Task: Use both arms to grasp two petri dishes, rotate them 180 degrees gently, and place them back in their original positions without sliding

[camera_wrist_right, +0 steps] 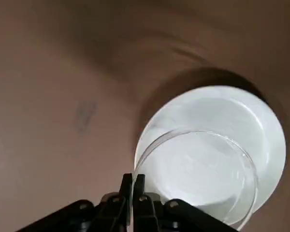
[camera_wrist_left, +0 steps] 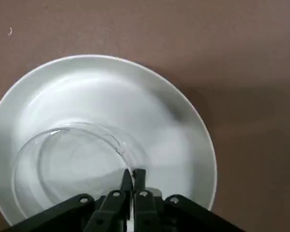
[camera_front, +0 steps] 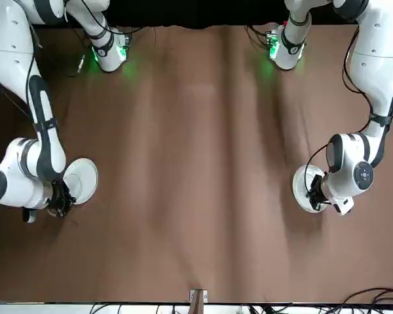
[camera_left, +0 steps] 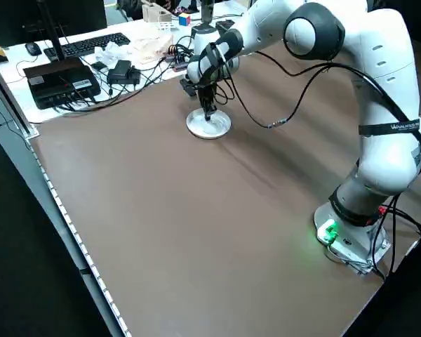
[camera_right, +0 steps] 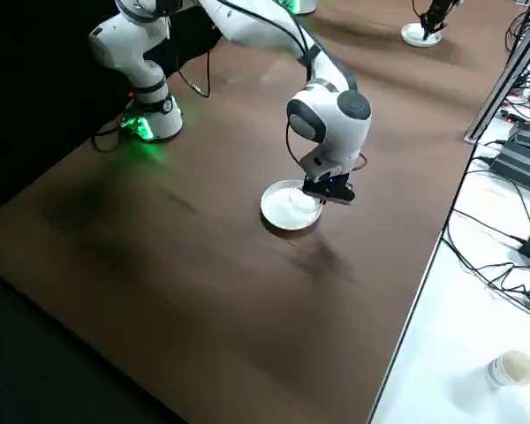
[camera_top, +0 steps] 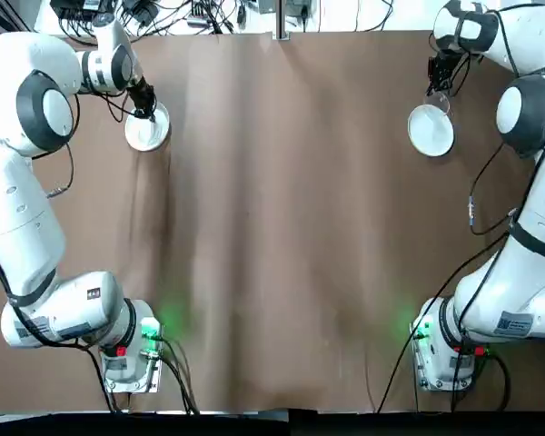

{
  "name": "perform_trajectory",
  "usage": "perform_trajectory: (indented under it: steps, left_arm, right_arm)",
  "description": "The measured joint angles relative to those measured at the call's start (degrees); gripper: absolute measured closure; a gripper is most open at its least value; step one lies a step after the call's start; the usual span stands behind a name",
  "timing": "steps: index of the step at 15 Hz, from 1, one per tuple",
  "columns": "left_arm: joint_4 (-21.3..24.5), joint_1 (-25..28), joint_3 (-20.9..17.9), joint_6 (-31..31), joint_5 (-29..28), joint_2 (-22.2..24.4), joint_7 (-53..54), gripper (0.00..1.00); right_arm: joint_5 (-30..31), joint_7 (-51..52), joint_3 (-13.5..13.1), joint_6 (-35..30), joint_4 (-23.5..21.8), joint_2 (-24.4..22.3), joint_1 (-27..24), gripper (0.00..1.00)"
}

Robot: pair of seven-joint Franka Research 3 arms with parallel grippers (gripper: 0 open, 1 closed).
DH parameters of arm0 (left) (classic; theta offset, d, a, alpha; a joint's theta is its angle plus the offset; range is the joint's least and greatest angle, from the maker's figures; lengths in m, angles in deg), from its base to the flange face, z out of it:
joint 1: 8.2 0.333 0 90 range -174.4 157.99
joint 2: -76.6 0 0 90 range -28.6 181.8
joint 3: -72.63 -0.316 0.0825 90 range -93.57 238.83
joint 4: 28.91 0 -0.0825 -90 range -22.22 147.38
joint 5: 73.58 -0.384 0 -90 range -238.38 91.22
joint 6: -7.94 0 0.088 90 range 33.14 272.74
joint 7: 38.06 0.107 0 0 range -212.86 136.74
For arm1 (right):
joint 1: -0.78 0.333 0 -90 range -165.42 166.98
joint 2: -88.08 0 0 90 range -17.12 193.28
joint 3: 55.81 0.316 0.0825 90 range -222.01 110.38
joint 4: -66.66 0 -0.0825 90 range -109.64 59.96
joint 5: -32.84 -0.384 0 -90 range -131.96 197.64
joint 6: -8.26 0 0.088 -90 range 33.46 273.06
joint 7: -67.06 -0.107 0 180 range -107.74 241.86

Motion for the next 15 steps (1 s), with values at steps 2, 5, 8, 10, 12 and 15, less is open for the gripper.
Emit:
perform_trajectory:
  steps: [2, 5, 8, 10, 12, 15]
  left_arm:
    - [-0.2, 0.0, -0.2, 0.0, 0.0, -0.2, -0.4, 0.96]
    - [-0.3, -0.6, -0.3, 0.0, -0.1, -0.3, -0.8, 0.93]
    - [-0.5, -1.2, -0.4, 0.0, -2.0, -0.3, -1.1, 0.66]
    - [-0.9, -1.4, -0.4, 0.0, -2.5, -0.3, -1.1, 0.48]
    - [-1.6, -1.4, -0.4, 0.0, -3.5, -0.2, -0.5, 0.30]
    - [-2.5, -1.7, -0.2, 0.0, -4.2, 0.2, 4.6, 0.03]
  right_arm:
    - [0.0, 5.8, 0.0, -0.7, 0.0, -1.1, 0.0, 0.96]
    - [0.0, 16.5, -0.1, -3.6, 0.2, -2.3, -0.3, 0.96]
    - [-0.1, 24.7, -0.1, -6.0, 0.4, -3.2, -1.2, 0.96]
    - [-0.1, 27.9, -0.1, -6.5, 1.0, -3.4, -1.7, 0.96]
    - [-0.1, 30.3, -0.1, -8.7, 2.4, -3.4, -1.8, 0.96]
    - [-0.1, 36.3, -0.2, -11.6, 5.0, -3.4, -1.9, 0.96]
